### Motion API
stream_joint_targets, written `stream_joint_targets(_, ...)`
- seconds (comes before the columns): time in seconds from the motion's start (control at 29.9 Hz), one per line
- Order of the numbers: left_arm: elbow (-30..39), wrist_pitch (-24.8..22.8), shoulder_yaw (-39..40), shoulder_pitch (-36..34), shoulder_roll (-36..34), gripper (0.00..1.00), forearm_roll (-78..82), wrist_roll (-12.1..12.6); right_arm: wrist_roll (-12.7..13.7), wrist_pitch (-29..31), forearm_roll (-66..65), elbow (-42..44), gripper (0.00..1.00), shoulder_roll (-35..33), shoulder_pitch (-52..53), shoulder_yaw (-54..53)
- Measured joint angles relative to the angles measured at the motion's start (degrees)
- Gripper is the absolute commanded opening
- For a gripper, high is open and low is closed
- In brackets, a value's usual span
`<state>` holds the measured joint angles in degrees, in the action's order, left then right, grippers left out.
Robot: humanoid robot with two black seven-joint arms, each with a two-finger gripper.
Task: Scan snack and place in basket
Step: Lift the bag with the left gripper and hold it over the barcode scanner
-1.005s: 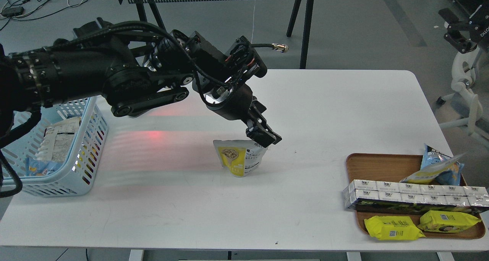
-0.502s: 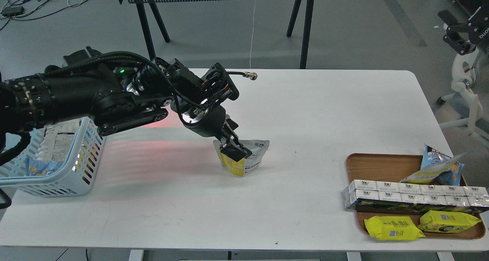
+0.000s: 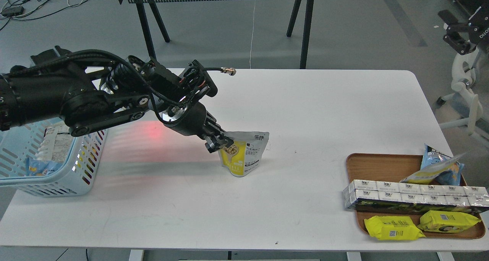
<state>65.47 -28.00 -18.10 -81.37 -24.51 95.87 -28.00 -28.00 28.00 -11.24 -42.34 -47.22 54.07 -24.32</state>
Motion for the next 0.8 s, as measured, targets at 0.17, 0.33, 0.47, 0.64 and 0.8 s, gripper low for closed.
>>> stream_joint_targets(0.17, 2.79, 0.0, 0.38, -0.01, -2.86, 0.0, -0.89, 0.0, 0.0, 0.0, 0.0, -0.08, 0.99, -0.13, -0.63, 0.0)
stream_joint_targets(0.33, 5.59, 0.0, 1.45, -0.39, -5.85, 0.0, -1.66, 0.0, 0.0, 0.0, 0.04, -0.27, 0.99, -0.2, -1.05, 0.0)
stream_joint_targets(0.47, 6.11, 0.0, 2.66, -1.71, -8.68, 0.0, -3.07, 0.0, 0.0, 0.0, 0.21, -0.29, 0.98, -0.24, -1.07, -0.03)
stream_joint_targets(0.64, 6.02, 0.0, 2.98, -5.78, -12.48, 0.0, -3.8, 0.0, 0.0, 0.0, 0.28, -0.28, 0.98, -0.17, -1.07, -0.4)
stream_joint_targets(0.8, 5.48, 0.0, 2.78, -8.21, -15.96, 0.0, -3.82, 0.0, 0.0, 0.0, 0.27, -0.29, 0.98, 0.11, -1.07, -0.91)
